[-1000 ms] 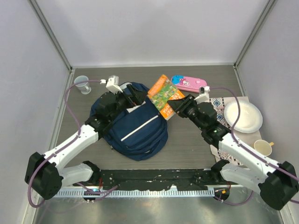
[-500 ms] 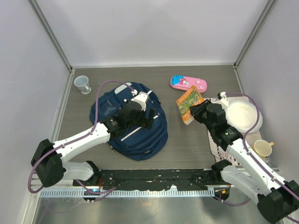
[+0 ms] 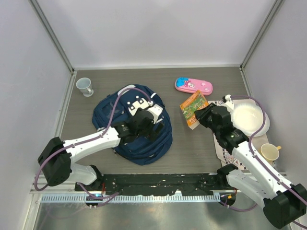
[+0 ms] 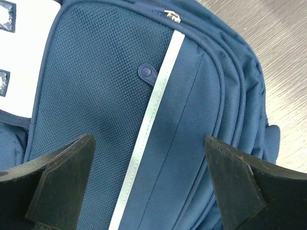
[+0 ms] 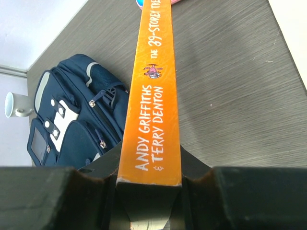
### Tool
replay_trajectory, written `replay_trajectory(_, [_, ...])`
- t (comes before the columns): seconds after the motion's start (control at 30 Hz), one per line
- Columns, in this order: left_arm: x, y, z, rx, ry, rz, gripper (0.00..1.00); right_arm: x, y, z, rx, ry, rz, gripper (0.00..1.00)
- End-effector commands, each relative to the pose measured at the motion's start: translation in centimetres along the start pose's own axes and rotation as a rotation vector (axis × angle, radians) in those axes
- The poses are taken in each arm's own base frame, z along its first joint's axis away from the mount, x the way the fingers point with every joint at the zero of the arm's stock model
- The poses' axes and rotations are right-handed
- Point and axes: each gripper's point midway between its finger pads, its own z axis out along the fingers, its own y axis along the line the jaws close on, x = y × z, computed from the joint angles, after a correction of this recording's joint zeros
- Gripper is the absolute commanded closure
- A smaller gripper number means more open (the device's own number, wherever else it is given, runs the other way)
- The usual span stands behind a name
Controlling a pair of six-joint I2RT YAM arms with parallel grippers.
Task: Pack the student bag
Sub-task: Place the book in the student bag.
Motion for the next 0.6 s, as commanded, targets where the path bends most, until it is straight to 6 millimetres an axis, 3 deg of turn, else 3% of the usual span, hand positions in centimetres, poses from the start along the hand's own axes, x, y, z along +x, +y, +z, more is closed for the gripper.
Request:
replay_trajectory(0.0, [-1.3, 0.2, 0.0, -0.020, -0.004, 0.065, 0.00, -2.7, 3.3, 0.0, -0.116, -0.089, 0.063, 0.99])
replay_trajectory(0.23, [-0.4, 0.1, 0.5, -0.042, 0.037, 0.103, 0.08, -2.7, 3.9, 0.5, -0.131, -0.084, 0.054, 0.99])
replay_trajectory(0.4, [-1.7, -0.9, -1.2, 0.021, -0.027, 0.096, 0.09, -2.9, 4.0, 0.5, -0.133, -0.086, 0.053, 0.99])
replay_trajectory(0.57, [-3.7, -2.8, -3.4, 0.152, -0.125, 0.037, 0.03, -2.2, 3.5, 0.9, -0.119, -0.070, 0.060, 0.99])
